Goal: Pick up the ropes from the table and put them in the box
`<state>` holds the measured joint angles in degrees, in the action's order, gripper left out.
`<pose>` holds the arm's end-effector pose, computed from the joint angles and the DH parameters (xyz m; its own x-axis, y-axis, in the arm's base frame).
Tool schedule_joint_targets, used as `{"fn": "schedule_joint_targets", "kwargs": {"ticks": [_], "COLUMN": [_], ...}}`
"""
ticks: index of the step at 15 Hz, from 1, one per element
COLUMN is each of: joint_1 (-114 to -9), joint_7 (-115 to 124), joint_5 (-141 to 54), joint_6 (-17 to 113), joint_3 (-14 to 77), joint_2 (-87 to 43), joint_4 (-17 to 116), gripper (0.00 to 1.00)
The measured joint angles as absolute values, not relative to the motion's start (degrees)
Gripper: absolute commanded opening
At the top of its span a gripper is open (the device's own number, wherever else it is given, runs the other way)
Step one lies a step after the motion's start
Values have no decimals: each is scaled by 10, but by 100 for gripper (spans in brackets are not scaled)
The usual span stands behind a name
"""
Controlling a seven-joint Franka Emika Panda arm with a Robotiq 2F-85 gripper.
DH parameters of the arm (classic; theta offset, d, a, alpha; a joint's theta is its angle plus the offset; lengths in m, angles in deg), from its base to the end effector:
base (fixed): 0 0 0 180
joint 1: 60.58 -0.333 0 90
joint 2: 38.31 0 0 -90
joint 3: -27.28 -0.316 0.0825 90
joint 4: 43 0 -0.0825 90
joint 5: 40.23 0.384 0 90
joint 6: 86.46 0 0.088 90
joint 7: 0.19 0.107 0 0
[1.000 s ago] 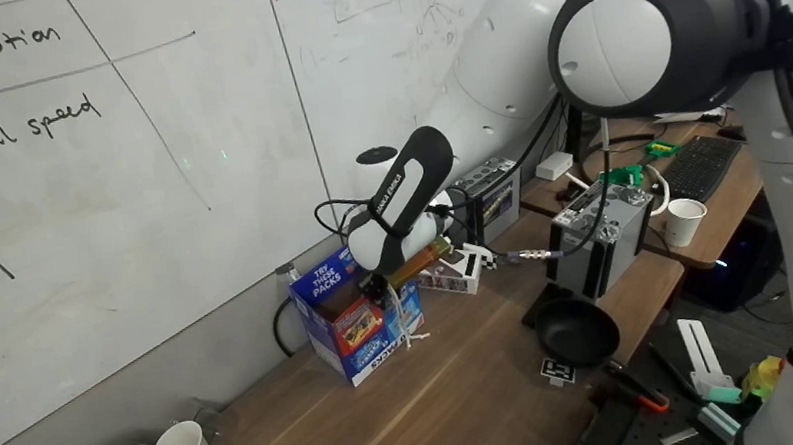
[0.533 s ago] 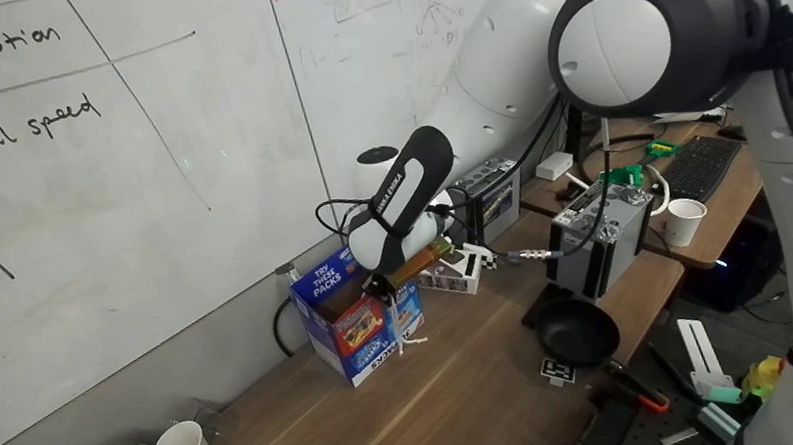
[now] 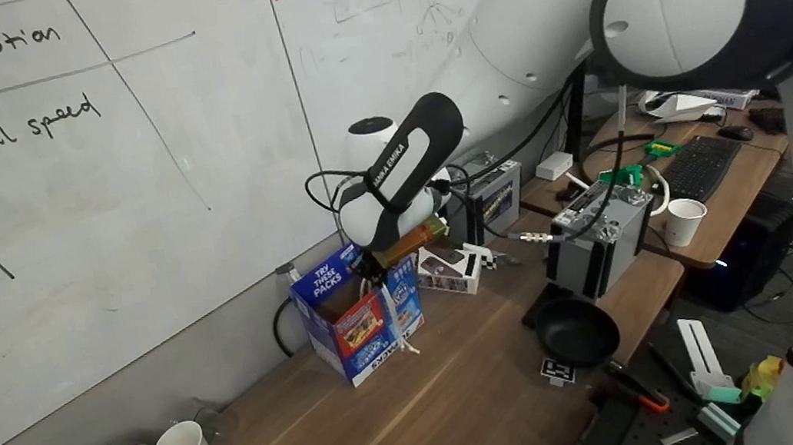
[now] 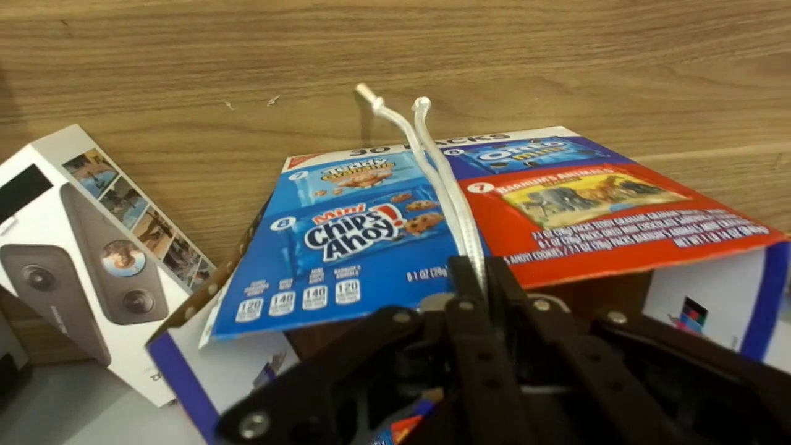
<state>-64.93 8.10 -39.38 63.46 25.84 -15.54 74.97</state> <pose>0.6062 0.0607 0.2558 0.9860 -0.0611 0.1550 -0.0553 -0.9976 -0.0419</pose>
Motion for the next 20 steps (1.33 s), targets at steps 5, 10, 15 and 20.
{"fn": "schedule_joint_targets", "kwargs": {"ticks": [5,10,15,20], "joint_1": [-674,-679,-679,-679], "joint_7": [150,223,288,297], "joint_5": [-434,-483,-509,-506], "joint_6": [599,575,541,537], "joint_3": [269,270,272,272], "joint_2": [-237,-286,-263,-202], "joint_4": [762,747,692,659], "gripper": [12,11,11,42]}}
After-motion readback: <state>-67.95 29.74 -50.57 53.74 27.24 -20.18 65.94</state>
